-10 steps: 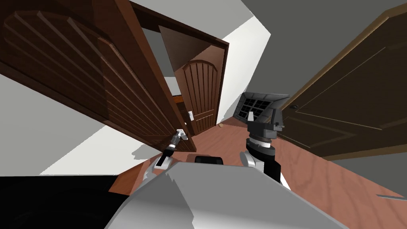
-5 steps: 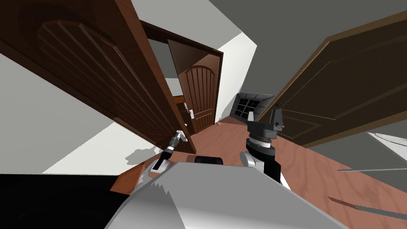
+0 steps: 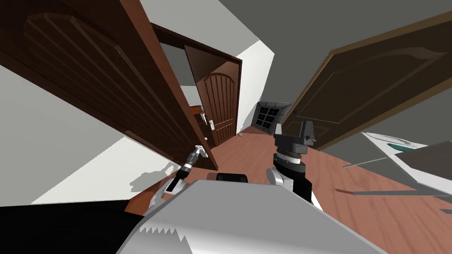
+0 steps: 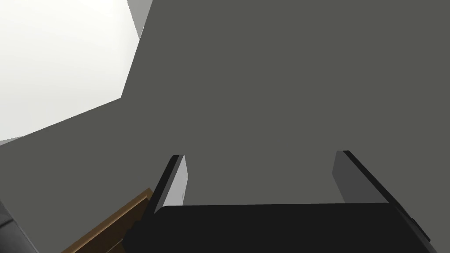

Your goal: Pull the door open

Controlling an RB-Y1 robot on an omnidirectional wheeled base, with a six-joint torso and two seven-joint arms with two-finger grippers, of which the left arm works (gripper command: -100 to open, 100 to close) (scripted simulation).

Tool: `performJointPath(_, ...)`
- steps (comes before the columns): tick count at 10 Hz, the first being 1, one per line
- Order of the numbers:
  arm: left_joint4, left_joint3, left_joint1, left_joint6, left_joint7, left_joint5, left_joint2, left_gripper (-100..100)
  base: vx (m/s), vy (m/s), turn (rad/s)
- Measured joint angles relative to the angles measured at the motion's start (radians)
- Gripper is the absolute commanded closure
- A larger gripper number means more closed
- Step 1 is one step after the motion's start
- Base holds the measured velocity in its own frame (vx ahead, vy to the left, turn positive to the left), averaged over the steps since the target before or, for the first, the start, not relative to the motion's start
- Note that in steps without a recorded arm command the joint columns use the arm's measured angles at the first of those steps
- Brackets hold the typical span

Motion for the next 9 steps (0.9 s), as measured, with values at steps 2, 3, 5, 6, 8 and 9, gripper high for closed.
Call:
performJointPath(2, 0.010, -0.008, 0.006, -0.028, 0.014, 0.000, 0.019, 100, -0.209, 0.076, -0.130)
performJointPath(3, 0.012, -0.011, 0.012, -0.039, 0.020, -0.001, 0.028, 100, -0.205, 0.068, -0.111)
performJointPath(5, 0.013, -0.015, 0.023, -0.051, 0.025, -0.002, 0.036, 100, -0.115, 0.043, -0.066)
performJointPath(6, 0.018, -0.016, 0.027, -0.059, 0.028, -0.001, 0.043, 100, -0.188, 0.089, -0.155)
performJointPath(8, 0.026, -0.022, 0.032, -0.084, 0.038, 0.000, 0.056, 100, -0.185, 0.097, -0.153)
performJointPath(9, 0.030, -0.025, 0.036, -0.097, 0.043, 0.000, 0.064, 100, -0.207, 0.099, -0.162)
